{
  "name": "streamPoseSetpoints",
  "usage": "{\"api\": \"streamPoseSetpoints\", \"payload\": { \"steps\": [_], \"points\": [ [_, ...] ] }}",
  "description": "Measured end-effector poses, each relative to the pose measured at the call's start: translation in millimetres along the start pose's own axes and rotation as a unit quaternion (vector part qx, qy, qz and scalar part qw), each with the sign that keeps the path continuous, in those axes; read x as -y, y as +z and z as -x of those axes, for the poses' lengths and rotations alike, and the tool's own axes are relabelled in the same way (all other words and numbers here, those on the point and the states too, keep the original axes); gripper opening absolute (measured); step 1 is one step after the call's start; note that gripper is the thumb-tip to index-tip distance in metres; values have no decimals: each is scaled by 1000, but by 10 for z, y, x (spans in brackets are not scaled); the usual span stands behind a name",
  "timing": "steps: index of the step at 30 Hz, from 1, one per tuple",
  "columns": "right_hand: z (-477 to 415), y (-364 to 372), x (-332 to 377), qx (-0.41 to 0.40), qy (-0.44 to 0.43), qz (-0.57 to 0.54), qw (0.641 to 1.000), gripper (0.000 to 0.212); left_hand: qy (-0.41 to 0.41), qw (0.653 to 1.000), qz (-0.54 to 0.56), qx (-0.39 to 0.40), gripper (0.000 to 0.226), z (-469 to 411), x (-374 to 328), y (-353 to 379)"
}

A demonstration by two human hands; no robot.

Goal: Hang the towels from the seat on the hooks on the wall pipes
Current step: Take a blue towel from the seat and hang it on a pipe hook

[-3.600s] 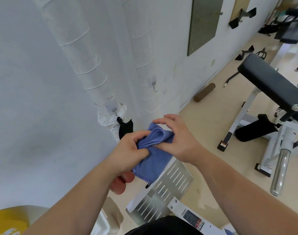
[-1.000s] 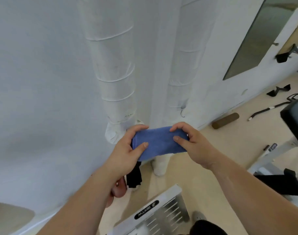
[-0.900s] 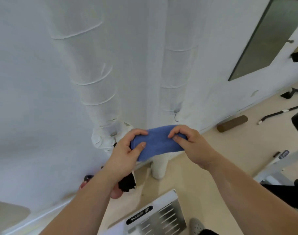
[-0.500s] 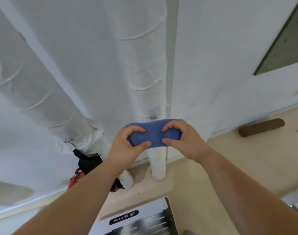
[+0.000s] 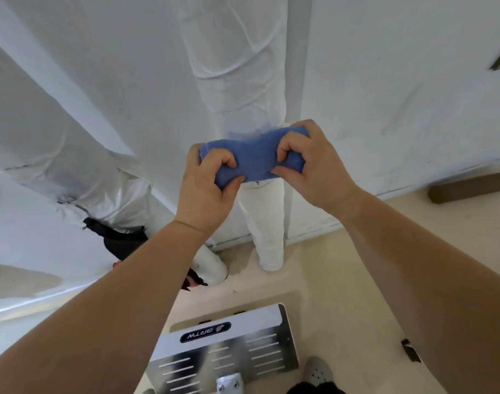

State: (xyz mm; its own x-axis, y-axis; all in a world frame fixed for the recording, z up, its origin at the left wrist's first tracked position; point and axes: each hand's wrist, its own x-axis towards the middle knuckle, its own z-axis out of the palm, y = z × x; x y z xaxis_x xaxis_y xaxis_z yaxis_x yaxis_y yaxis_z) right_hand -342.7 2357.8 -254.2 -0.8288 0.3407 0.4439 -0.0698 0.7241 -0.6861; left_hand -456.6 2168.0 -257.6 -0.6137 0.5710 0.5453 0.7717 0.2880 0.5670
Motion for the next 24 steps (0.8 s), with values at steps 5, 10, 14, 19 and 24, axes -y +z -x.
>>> {"api": "streamPoseSetpoints", "payload": {
  "steps": [5,10,14,19,24],
  "points": [
    [32,82,-46,-2,0,2,1000,24,10,1000,13,8,41,-1,152,73],
    [97,171,-77,14,40,-28,999,35,-16,999,36,32,39,70,215,136],
    [127,209,-55,5,65,-50,997,30,-22,998,37,39,39,74,218,147],
    [208,251,69,-40,73,-48,995,31,-20,999,24,16,39,131,90,131],
    [206,298,52,-79,39,56,995,30,1,999,-26,-24,38,37,84,143]
  ]
}}
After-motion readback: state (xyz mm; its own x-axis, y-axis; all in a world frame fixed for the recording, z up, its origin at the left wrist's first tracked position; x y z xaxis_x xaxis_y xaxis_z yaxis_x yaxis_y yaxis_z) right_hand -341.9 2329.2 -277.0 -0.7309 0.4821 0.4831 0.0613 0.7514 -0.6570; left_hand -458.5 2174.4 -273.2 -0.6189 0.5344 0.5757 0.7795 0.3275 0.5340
